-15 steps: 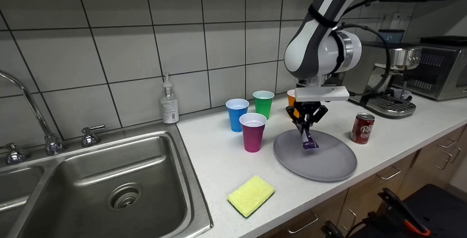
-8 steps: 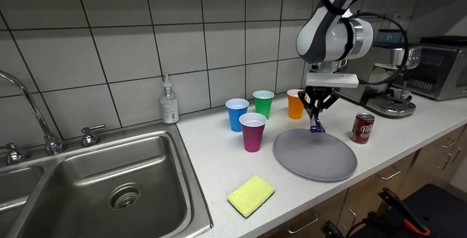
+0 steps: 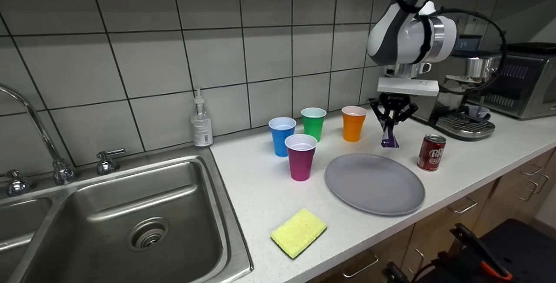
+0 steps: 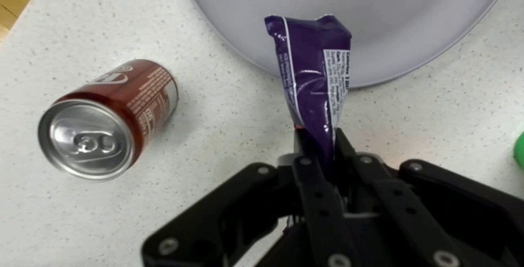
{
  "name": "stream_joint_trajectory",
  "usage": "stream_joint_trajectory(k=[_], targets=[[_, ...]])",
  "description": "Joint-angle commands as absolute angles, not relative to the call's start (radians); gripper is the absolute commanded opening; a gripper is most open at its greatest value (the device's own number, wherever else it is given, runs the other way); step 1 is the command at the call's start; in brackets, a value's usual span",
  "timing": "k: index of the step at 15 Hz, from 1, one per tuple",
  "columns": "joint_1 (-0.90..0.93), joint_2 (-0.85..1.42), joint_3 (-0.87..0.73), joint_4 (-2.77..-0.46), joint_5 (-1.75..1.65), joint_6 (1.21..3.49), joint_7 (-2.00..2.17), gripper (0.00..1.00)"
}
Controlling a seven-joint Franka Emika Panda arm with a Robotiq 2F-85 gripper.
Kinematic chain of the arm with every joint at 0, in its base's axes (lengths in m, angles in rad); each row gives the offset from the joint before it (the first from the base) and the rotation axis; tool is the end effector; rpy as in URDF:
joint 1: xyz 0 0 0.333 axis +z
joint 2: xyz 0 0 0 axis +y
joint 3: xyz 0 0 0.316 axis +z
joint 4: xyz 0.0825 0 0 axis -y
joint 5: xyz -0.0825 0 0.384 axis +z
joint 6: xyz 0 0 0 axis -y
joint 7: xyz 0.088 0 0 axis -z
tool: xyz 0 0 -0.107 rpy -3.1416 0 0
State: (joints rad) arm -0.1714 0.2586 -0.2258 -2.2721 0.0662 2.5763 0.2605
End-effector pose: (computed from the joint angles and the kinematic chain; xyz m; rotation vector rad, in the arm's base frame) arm 0.4988 -0.2113 0.2509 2.9257 -1.0745 0.0810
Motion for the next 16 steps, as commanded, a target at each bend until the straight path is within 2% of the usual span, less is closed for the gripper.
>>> stream_joint_trajectory(k=[1, 16], targets=[[-0.195, 0.322, -0.236, -2.191, 0.086, 2.529, 0.257, 0.04], [-0.247, 0.544, -0.262, -1.996, 0.125, 2.520, 0.272, 0.04]])
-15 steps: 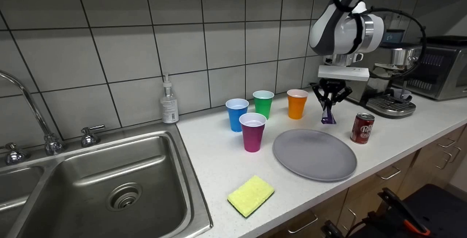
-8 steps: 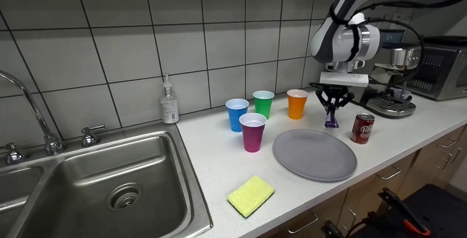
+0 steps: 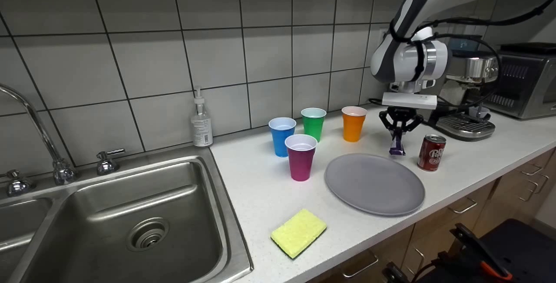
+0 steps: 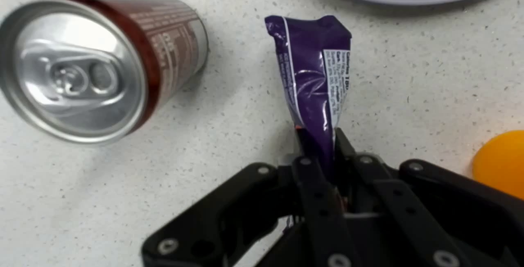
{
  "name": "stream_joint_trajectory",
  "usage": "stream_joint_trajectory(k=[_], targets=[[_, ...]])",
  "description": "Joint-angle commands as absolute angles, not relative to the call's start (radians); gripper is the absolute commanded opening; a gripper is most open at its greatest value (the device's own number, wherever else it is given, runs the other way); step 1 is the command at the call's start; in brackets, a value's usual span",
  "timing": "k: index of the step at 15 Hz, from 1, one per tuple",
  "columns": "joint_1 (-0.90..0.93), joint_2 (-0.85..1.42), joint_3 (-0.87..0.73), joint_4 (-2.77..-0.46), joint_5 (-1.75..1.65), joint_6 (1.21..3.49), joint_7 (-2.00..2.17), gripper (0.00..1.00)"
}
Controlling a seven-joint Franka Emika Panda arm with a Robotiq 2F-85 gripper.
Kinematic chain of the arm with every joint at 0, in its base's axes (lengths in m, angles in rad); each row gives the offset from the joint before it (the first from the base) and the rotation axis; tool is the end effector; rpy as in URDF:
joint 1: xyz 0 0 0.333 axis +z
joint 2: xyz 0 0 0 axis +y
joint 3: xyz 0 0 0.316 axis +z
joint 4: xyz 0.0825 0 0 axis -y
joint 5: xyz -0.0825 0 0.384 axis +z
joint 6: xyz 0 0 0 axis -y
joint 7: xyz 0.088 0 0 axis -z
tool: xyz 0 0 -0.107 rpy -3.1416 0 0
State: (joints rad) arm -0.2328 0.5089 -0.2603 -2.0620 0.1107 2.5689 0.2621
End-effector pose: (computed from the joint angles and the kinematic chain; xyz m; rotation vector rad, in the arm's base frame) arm 0.5220 -0.2813 0.1928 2.8231 -1.2189 0.0179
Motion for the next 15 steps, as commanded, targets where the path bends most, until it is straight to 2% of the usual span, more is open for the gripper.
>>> stream_joint_trajectory(k=[1, 2, 3, 4, 11, 15], targets=[[-0.248, 0.552, -0.265, -1.989, 0.123, 2.517, 0.276, 0.13], [-0.248, 0.559, -0.267, -1.982, 0.120, 2.514, 0.278, 0.40], [-0.249, 0.564, -0.269, -1.978, 0.120, 2.511, 0.279, 0.40], [-0.248, 0.566, -0.271, -1.976, 0.119, 2.507, 0.281, 0.45], [-0.245, 0.534, -0.268, -1.990, 0.119, 2.488, 0.267, 0.97], [-0.242, 0.495, -0.267, -2.007, 0.122, 2.498, 0.265, 1.00]])
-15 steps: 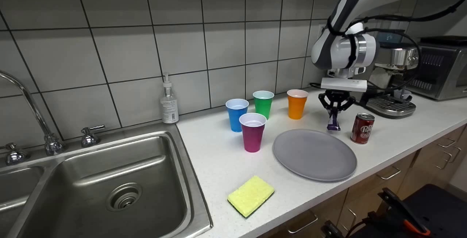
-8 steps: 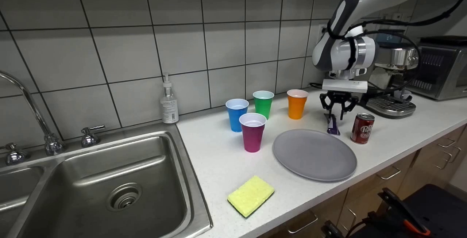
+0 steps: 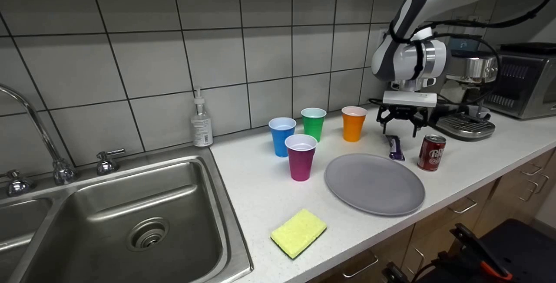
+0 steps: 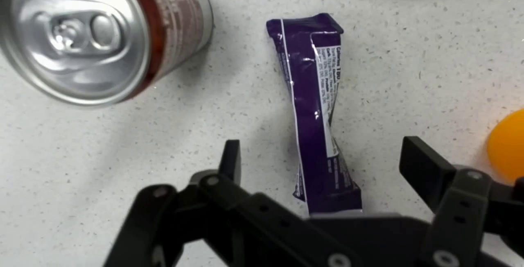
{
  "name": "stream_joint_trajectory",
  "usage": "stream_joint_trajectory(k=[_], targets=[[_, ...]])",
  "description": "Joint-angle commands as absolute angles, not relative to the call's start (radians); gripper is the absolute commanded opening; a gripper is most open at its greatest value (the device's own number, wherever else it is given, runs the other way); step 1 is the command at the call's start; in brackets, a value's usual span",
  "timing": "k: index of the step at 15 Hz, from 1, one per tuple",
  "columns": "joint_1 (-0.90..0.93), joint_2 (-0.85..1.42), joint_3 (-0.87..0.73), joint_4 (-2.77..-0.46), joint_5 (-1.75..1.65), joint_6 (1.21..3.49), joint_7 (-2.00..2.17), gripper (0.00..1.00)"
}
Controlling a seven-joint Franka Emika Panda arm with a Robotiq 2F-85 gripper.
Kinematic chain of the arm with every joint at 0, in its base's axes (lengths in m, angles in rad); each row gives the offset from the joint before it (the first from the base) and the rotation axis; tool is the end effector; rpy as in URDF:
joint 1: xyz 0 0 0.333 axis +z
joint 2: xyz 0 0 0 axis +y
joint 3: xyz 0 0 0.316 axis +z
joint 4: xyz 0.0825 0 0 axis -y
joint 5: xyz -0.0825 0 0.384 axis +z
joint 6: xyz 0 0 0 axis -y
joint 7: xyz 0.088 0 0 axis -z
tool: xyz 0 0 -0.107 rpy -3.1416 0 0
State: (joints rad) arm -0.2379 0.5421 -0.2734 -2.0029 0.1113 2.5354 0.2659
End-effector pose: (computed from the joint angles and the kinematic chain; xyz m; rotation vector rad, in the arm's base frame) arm 0.5307 -0.2955 0.1935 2.8045 -1.2359 0.0082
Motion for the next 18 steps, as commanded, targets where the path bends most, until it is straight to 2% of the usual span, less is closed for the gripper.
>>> stream_joint_trajectory(k=[1, 8, 9, 18], targets=[[-0.244, 0.484, -0.265, -2.010, 0.124, 2.494, 0.262, 1.00], [-0.252, 0.391, -0.248, -2.031, 0.125, 2.437, 0.210, 1.00], [-0.240, 0.451, -0.266, -2.002, 0.109, 2.479, 0.256, 1.00], [-0.235, 0.410, -0.260, -2.019, 0.109, 2.469, 0.247, 1.00]])
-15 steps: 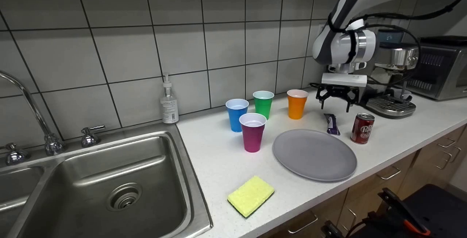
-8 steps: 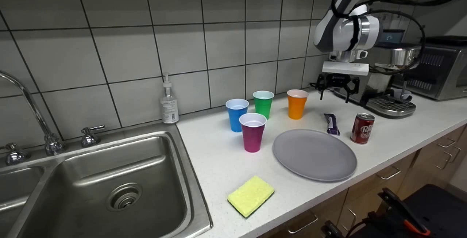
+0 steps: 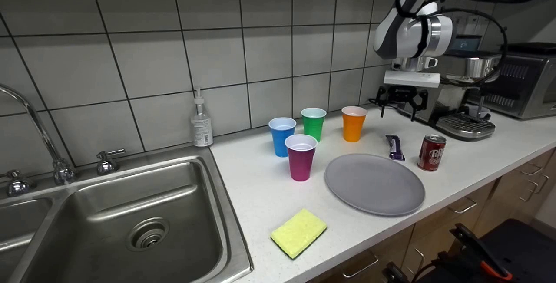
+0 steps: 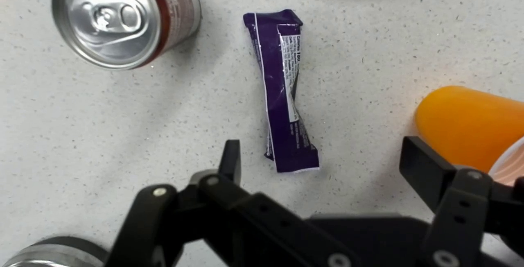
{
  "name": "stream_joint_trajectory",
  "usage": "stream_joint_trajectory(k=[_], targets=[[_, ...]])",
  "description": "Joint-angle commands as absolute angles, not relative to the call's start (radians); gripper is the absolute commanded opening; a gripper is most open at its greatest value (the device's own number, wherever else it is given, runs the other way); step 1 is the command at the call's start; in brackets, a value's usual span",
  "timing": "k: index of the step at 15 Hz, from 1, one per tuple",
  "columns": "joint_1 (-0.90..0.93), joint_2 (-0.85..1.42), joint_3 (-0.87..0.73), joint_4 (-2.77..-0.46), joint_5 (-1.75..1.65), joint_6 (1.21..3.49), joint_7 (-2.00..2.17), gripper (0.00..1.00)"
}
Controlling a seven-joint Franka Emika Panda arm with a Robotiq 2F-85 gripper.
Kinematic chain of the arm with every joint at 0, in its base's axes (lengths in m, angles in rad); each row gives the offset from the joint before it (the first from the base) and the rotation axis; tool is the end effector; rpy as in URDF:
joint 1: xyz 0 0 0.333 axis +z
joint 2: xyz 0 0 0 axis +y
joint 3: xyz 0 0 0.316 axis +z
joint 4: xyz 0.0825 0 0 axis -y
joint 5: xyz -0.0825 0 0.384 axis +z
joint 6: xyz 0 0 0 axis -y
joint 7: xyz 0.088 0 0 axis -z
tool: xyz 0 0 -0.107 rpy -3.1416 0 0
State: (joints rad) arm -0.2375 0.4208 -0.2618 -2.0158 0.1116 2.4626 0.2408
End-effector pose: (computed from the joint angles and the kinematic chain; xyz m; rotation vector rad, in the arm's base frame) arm 0.5359 -0.2870 0.2523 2.8563 -1.2101 0.0603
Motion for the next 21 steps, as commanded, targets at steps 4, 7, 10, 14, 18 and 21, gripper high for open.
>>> stream_joint_trajectory(k=[4, 7, 10, 14, 18, 21], targets=[[-0.234, 0.392, -0.242, -2.018, 0.139, 2.479, 0.247, 1.00], [-0.229, 0.392, -0.230, -2.013, 0.151, 2.485, 0.248, 1.00], [-0.219, 0.396, -0.223, -2.005, 0.158, 2.499, 0.256, 1.00], [-0.203, 0.411, -0.215, -1.989, 0.167, 2.522, 0.271, 1.00], [-0.185, 0.439, -0.216, -1.964, 0.169, 2.544, 0.311, 1.00], [-0.174, 0.468, -0.219, -1.936, 0.170, 2.546, 0.354, 1.00]])
